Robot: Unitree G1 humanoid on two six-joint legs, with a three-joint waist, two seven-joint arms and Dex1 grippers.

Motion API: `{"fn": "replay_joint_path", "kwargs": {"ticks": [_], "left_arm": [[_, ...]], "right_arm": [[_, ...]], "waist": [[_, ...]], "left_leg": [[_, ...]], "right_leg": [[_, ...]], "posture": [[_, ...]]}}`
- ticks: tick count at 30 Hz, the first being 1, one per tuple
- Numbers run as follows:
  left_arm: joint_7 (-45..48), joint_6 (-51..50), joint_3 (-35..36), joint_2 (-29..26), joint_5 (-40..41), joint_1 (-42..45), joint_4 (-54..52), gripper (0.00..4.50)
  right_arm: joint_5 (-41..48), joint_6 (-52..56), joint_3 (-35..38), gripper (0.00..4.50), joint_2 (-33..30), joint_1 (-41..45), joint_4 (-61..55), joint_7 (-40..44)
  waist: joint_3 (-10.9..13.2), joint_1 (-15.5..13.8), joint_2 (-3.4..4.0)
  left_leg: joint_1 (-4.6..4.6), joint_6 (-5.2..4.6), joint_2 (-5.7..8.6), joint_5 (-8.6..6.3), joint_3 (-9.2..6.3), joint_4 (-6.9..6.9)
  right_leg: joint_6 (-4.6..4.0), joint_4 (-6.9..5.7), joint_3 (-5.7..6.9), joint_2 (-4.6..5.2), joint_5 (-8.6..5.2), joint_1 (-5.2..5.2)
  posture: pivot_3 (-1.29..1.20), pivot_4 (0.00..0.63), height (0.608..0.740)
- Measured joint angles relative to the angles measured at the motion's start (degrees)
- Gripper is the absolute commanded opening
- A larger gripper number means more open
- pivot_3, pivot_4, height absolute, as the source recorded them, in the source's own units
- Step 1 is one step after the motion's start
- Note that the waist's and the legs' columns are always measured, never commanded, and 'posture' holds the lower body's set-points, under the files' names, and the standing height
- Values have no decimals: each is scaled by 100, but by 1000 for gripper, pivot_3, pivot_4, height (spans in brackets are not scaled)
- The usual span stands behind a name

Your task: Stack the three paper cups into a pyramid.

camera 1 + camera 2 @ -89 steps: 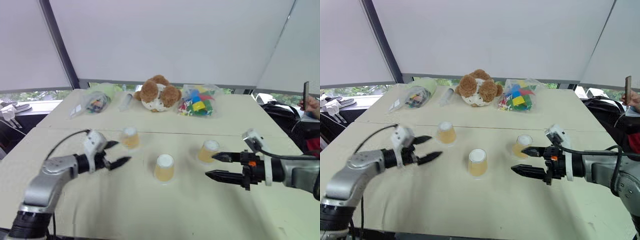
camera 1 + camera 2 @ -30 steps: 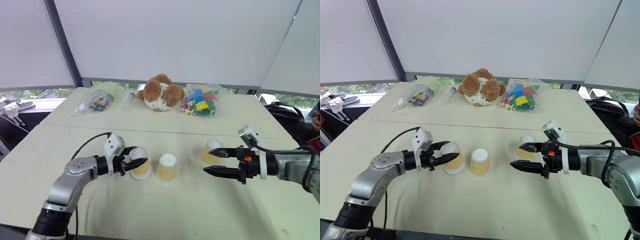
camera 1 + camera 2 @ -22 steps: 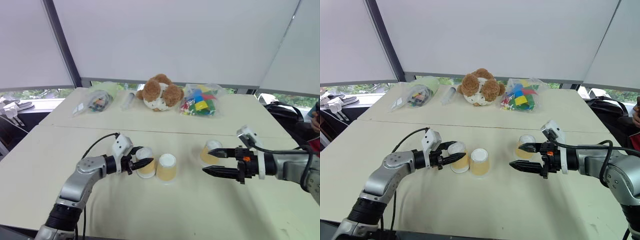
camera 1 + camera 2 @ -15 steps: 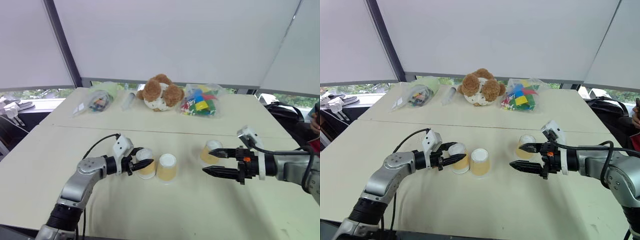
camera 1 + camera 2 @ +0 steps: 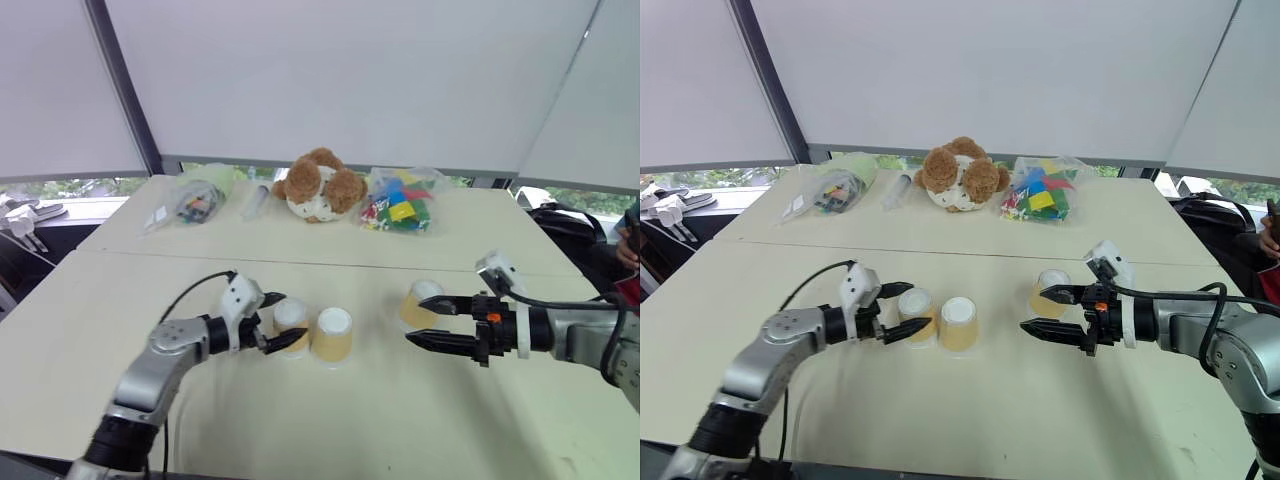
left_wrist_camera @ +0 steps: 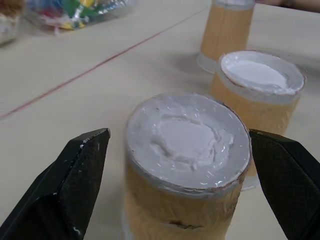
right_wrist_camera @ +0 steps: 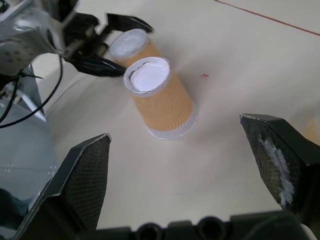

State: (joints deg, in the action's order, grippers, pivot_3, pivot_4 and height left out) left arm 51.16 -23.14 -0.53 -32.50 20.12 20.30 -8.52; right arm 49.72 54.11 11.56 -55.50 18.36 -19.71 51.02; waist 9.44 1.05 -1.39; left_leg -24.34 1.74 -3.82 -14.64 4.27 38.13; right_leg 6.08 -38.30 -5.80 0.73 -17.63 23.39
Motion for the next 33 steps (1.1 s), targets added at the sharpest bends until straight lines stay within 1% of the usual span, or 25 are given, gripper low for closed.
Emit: {"fn": "replay_joint_path", "kwargs": {"ticks": [4, 6, 8, 10, 14, 16, 18, 22, 33], "left_arm": [[108, -661, 492, -715, 447, -275, -778, 4466], [109, -1058, 770, -944, 760, -316, -1062, 4466], [159, -1432, 1044, -1236, 1093, -494, -1367, 4466], [225, -1814, 1341, -1566, 1428, -762, -1699, 4466], [190, -2453, 1859, -1950, 2110, -828, -2208, 4466], [129, -2684, 2059, -2060, 2450, -825, -2405, 4466], [57, -2790, 2107, -2078, 2642, -817, -2501, 4466], [-96, -2815, 2140, -2136, 2818, -619, -2514, 4466], [-552, -3036, 2169, -2175, 3312, -657, -2647, 4466]], "right_arm": [[-151, -322, 128, 4500, 252, 123, 351, -89], [-553, -827, 145, 4500, 520, 411, 727, -330], [-964, -1297, 120, 4500, 626, 566, 1011, -500], [-1263, -1627, 125, 4500, 740, 513, 1248, -574], [-1447, -1915, 127, 4500, 974, 299, 1624, -545], [-1477, -1983, 132, 4500, 1018, 266, 1758, -509], [-1506, -2047, 133, 4500, 1041, 267, 1804, -474], [-1599, -2218, 101, 4500, 1243, 274, 2127, -418], [-1620, -2271, 249, 4500, 1304, 624, 2275, -379]], "waist": [[0, -2, 0], [0, -2, 0], [0, -18, 0], [0, -24, -1], [1, -27, 2], [1, -13, 3], [1, -6, 4], [1, -8, 4], [2, -17, 5]], "left_leg": [[2, 0, -1, 0, 1, -1], [2, 0, 1, 0, 3, 2], [2, 0, 2, 0, 3, 1], [0, 0, 1, 0, 2, -2], [0, 0, 2, 0, 4, -3], [4, 0, 2, 0, 5, -3], [7, 0, 1, 0, 5, -3], [9, 0, 2, 0, 8, -3], [9, 0, 2, 0, 9, -4]], "right_leg": [[0, 0, 0, 0, 0, -1], [0, 1, -1, 3, 0, -2], [0, 2, 0, 3, -1, -2], [0, 5, 1, 3, -1, -1], [0, 4, 0, 5, -1, -1], [-1, 4, -1, 5, -1, -2], [-1, 2, -1, 2, -1, -3], [-1, 2, -4, 1, -1, -5], [-1, 2, -5, 2, 0, -4]], "posture": [[0, 150, 740], [0, 150, 740], [0, 150, 740], [0, 150, 740], [0, 150, 740], [0, 150, 740], [0, 150, 740], [0, 150, 740], [0, 150, 740]]}}
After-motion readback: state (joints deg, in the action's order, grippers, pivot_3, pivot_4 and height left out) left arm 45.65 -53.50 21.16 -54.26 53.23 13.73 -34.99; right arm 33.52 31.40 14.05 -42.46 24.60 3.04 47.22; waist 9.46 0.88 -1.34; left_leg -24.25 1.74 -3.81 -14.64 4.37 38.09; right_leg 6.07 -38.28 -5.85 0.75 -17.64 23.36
